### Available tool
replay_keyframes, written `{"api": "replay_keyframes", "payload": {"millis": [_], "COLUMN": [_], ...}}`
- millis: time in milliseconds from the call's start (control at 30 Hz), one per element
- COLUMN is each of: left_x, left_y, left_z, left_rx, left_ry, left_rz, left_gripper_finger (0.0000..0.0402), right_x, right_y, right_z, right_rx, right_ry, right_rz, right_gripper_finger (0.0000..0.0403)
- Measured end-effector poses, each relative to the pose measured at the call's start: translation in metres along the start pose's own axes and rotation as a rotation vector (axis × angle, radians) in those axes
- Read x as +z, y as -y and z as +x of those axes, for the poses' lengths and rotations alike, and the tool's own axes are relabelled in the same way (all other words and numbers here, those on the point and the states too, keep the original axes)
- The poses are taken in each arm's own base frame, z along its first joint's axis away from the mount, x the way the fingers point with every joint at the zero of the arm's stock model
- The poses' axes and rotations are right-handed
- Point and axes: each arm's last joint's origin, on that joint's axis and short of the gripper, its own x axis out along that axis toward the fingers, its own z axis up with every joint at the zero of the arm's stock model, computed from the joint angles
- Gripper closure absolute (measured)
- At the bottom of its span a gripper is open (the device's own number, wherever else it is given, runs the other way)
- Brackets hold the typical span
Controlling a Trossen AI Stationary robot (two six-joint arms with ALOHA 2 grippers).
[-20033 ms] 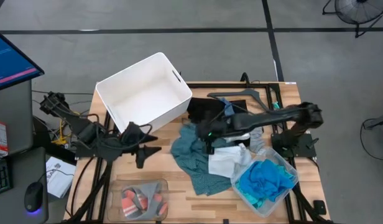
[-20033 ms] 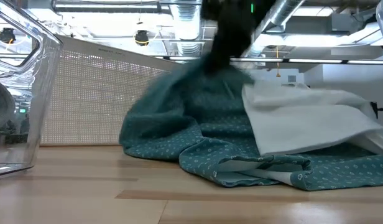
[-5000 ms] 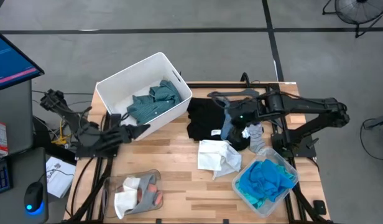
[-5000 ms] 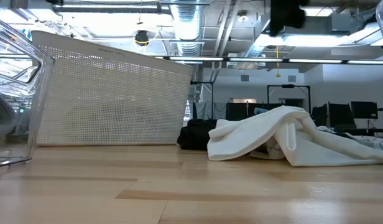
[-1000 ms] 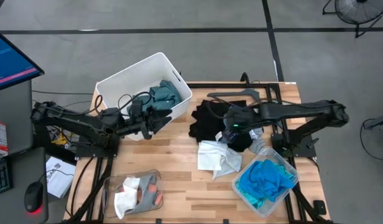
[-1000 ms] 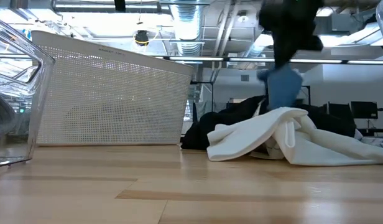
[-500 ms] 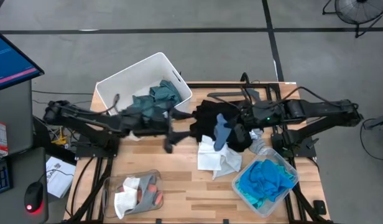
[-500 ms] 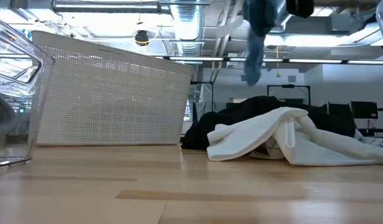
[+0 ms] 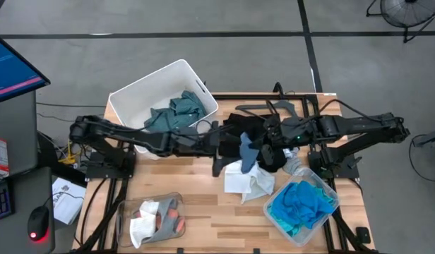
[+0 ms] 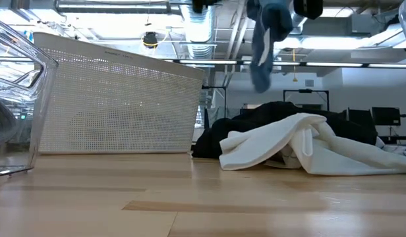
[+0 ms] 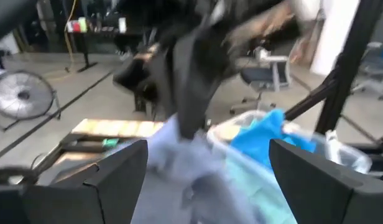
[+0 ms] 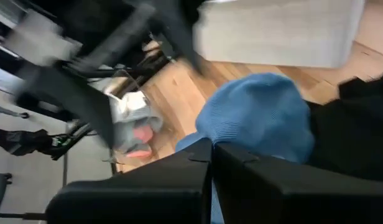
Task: Pick & Place Cloths
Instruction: Put the blue sock into the left transparent bin
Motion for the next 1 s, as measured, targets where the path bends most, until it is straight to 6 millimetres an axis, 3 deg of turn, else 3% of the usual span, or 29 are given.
{"api": "replay_keyframes", "payload": {"millis": [233, 500, 667, 833, 1000], "left_x": [-0.02, -0.019, -0.017, -0.016, -0.017], "left_y": [-0.006, -0.009, -0.015, -0.015, -0.015], "left_z": [0.016, 0.02, 0.021, 0.021, 0.022], "left_rx": [0.033, 0.026, -0.034, -0.036, -0.04], "left_ry": [-0.048, 0.0, 0.014, 0.02, 0.026], "left_rz": [-0.033, -0.074, -0.082, -0.087, -0.095], "left_gripper_finger": [0.008, 0.0082, 0.0109, 0.019, 0.034], "right_x": [0.004, 0.004, 0.007, 0.007, 0.007], "right_y": [-0.005, -0.008, -0.012, -0.012, -0.013], "right_z": [0.0, 0.001, 0.0, 0.0, 0.0], "right_rx": [0.075, 0.129, 0.192, 0.199, 0.212], "right_ry": [0.02, -0.004, 0.008, 0.006, -0.002], "right_rz": [-0.015, -0.025, -0.046, -0.046, -0.047], "right_gripper_finger": [0.0403, 0.0403, 0.0403, 0.0403, 0.0403]}}
